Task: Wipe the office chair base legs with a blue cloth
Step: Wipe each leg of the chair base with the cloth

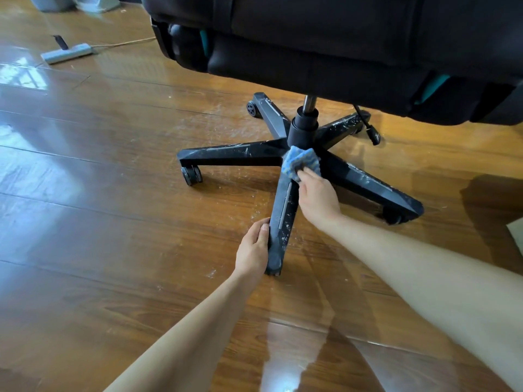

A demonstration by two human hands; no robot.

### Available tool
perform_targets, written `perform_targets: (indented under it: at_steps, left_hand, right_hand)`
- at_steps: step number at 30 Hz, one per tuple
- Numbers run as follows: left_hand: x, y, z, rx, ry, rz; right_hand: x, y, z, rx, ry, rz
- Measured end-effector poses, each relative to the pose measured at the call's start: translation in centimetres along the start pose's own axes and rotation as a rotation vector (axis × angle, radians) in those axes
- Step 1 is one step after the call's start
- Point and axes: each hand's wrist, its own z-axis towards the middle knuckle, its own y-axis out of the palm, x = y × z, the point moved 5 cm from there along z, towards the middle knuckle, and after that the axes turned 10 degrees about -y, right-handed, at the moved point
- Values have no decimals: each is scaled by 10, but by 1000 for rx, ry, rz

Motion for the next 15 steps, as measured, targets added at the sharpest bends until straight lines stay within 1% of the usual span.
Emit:
perform_targets:
  at_steps: [2, 4, 6, 9, 12, 15]
  left_hand:
    - [-1, 0, 0, -11, 6, -4]
    - [-2, 0, 0, -18, 11, -7]
    - [-3, 0, -2, -20, 19, -11]
    - [-1, 0, -3, -21, 22, -15]
    - [2, -1, -3, -22, 26, -43]
    - [3, 1, -4, -9, 34, -63]
  right_hand:
    - [-7, 6, -32, 38, -46, -4]
    - [-14, 12, -61, 33, -96, -7]
    - [-15, 15, -68, 21, -145, -23]
    - [-8, 12, -42, 24, -144, -66]
    - [0, 6, -4, 2, -72, -98]
    - [-1, 3, -3, 0, -41, -65]
